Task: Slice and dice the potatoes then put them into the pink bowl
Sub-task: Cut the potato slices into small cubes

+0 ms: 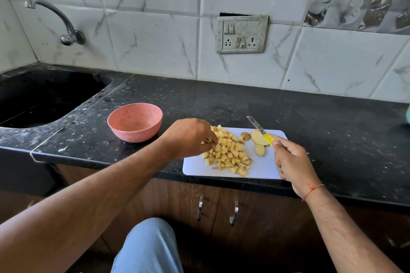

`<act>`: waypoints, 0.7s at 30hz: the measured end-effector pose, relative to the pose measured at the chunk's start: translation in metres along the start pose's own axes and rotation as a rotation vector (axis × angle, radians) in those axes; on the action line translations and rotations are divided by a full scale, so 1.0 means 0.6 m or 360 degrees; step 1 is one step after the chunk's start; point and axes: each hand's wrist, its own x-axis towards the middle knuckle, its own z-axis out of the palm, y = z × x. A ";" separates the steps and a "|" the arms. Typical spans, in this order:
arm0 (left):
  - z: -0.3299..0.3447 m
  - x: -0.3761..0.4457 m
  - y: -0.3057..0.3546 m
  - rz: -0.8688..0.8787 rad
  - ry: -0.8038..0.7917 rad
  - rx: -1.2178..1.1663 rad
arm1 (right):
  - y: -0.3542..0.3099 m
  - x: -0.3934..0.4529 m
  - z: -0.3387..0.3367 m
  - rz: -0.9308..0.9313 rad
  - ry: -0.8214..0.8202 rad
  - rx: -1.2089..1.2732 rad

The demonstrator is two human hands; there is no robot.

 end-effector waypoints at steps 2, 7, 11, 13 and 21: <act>-0.001 0.002 0.002 -0.0036 0.0037 0.0005 | -0.001 -0.001 0.000 -0.0004 0.0007 0.0006; -0.002 -0.002 0.002 -0.0265 0.0154 -0.0083 | -0.001 -0.001 0.000 -0.0009 0.0001 0.0037; 0.003 -0.030 -0.005 -0.0451 0.0229 -0.0394 | 0.002 0.001 0.000 -0.0009 0.0006 0.0055; 0.013 -0.055 -0.003 -0.0487 0.0244 -0.0522 | 0.003 0.001 0.000 -0.0014 0.0014 0.0048; 0.068 -0.114 0.007 -0.0537 0.0210 -0.0597 | 0.003 -0.004 0.010 -0.0096 0.0060 -0.0058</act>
